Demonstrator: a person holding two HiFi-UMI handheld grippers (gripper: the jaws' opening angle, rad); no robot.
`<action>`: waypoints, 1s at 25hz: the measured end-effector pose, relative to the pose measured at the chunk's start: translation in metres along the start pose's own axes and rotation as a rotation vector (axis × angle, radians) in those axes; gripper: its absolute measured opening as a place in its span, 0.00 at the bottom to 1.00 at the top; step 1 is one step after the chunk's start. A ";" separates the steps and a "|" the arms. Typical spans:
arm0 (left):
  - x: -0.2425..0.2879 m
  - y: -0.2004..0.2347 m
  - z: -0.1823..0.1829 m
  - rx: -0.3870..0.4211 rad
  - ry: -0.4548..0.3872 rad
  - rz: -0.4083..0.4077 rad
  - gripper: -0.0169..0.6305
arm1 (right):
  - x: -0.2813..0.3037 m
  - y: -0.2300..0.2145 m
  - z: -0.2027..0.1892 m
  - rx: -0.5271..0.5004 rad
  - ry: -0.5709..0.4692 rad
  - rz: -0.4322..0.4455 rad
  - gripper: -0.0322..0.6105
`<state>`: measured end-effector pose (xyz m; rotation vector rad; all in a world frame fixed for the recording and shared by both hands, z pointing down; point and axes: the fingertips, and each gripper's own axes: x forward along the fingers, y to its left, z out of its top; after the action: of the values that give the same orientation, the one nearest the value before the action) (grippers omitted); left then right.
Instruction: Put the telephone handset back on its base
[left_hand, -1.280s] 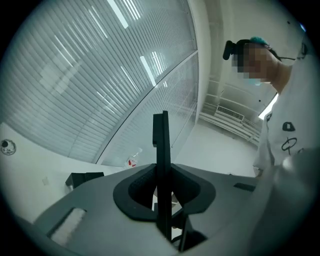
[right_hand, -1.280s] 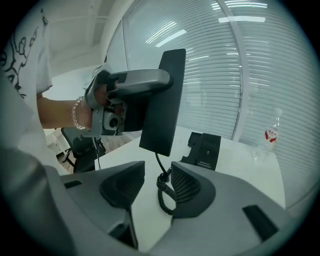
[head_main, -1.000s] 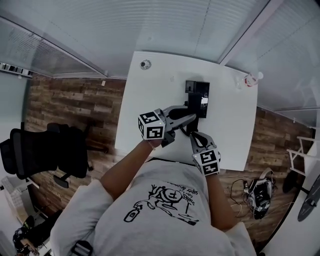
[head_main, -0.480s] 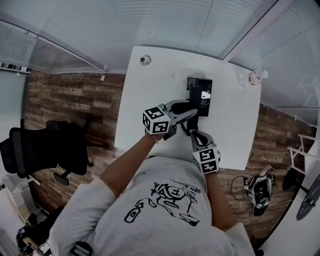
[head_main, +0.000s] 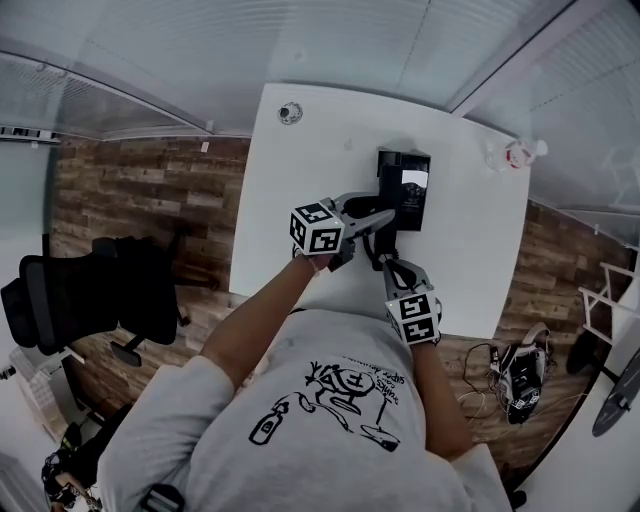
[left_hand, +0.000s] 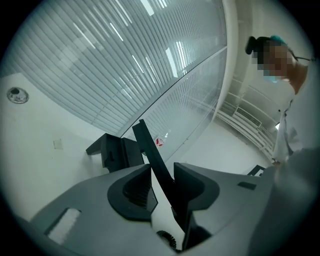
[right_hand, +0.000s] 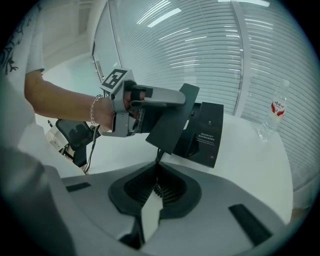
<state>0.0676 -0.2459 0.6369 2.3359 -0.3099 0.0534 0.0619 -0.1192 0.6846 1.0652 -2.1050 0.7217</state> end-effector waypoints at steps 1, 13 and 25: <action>0.001 0.005 -0.002 -0.024 0.003 0.003 0.24 | 0.001 -0.001 0.000 0.001 0.002 0.000 0.06; 0.010 0.032 -0.030 -0.130 0.141 0.058 0.27 | 0.005 -0.003 -0.008 0.005 0.037 -0.005 0.06; 0.007 0.043 -0.038 -0.061 0.294 0.162 0.32 | 0.004 -0.008 -0.010 0.045 0.033 -0.028 0.06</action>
<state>0.0667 -0.2496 0.6942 2.1998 -0.3465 0.4551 0.0698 -0.1180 0.6953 1.0976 -2.0512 0.7714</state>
